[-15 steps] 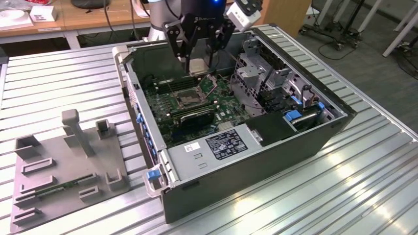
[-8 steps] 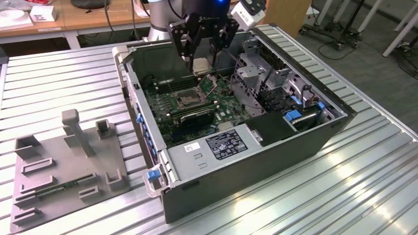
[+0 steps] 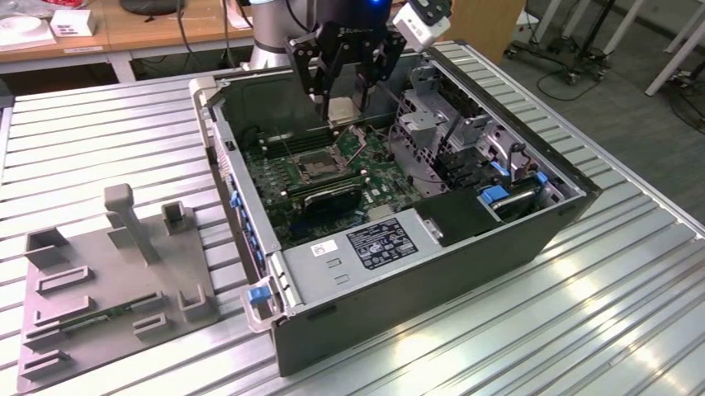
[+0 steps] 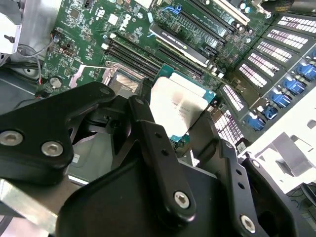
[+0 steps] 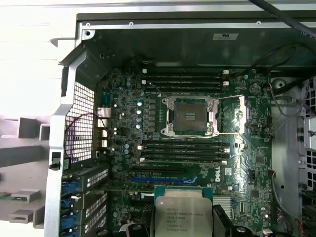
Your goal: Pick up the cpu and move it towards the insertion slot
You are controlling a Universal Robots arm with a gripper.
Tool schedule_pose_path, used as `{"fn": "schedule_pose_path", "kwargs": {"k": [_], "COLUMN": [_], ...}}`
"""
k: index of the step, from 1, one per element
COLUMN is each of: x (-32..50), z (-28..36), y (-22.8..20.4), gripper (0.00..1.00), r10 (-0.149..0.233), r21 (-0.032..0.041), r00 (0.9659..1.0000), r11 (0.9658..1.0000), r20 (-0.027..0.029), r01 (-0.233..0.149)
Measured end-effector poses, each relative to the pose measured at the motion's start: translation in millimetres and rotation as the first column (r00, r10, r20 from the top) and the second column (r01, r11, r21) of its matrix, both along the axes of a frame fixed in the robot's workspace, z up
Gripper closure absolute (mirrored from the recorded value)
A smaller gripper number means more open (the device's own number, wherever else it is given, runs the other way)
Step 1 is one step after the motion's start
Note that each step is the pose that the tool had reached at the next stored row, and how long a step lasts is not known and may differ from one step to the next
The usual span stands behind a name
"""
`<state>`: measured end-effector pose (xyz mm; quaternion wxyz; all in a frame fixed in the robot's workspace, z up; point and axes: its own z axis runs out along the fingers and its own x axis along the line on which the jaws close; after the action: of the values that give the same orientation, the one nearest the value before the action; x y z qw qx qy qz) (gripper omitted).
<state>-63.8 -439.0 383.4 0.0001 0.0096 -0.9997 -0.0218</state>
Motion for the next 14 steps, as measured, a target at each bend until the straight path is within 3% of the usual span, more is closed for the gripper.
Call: {"fn": "schedule_pose_path", "kwargs": {"k": [9, 14], "x": [1.7, 8.9], "z": [0.0, -0.1], "y": [0.0, 0.0], "gripper": [0.45, 0.45], "r10": [0.0, 0.0], "r21": [0.0, 0.0], "r00": [1.0, 1.0], "r11": [1.0, 1.0], "r20": [0.0, 0.0], "r01": [0.0, 0.0]}}
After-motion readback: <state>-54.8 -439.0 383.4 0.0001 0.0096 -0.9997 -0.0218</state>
